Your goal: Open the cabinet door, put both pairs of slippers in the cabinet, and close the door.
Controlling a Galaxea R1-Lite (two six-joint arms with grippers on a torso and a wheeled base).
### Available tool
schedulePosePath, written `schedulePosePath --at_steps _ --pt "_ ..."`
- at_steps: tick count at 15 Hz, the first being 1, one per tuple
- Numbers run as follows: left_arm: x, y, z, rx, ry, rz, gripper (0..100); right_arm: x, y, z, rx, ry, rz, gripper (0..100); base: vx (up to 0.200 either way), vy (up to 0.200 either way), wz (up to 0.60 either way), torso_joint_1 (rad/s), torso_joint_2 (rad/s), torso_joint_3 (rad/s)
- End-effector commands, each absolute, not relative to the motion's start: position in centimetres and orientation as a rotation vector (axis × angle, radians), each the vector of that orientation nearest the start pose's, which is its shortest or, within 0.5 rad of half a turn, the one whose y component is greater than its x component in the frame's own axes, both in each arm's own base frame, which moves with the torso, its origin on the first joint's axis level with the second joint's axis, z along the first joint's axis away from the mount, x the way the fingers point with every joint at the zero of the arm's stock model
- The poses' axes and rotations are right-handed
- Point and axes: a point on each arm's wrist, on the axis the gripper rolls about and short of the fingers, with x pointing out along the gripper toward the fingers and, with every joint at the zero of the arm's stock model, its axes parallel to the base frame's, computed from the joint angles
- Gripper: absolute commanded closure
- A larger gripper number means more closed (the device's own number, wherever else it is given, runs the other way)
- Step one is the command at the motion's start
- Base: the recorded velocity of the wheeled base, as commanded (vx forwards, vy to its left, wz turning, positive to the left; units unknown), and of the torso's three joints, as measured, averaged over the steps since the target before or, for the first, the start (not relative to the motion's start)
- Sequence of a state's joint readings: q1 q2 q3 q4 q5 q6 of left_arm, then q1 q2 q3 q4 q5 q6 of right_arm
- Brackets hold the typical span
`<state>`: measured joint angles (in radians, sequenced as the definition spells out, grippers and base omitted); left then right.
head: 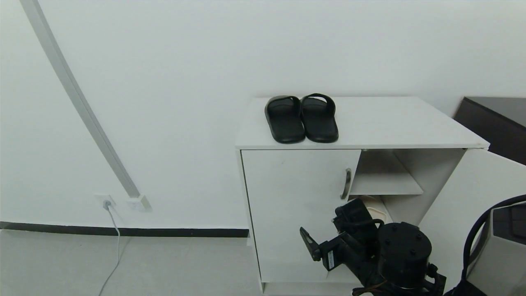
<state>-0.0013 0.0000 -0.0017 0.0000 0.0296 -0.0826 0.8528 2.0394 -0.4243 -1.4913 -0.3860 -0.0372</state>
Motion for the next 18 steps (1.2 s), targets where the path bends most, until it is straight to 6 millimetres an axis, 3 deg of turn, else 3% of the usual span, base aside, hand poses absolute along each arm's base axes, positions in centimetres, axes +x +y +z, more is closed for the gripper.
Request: schedulePosePath --at_steps 1,13,18 --pt "-2.28 0.07 7.59 -0.083 -0.001 0.028 100 20.57 22.33 7.67 -0.111 0.094 0.469 0 0.000 0.000 0.00 0.198 -0.51 -0.315" --pt "-2.28 0.07 7.59 -0.083 -0.001 0.028 100 20.39 22.34 7.39 -0.119 0.101 0.474 0 0.000 0.000 0.00 0.239 -0.56 -0.324" --pt "-2.28 0.07 7.59 -0.081 -0.001 0.026 100 20.46 22.22 7.10 -0.127 0.085 0.475 0 0.000 0.000 0.00 0.141 -0.30 -0.167"
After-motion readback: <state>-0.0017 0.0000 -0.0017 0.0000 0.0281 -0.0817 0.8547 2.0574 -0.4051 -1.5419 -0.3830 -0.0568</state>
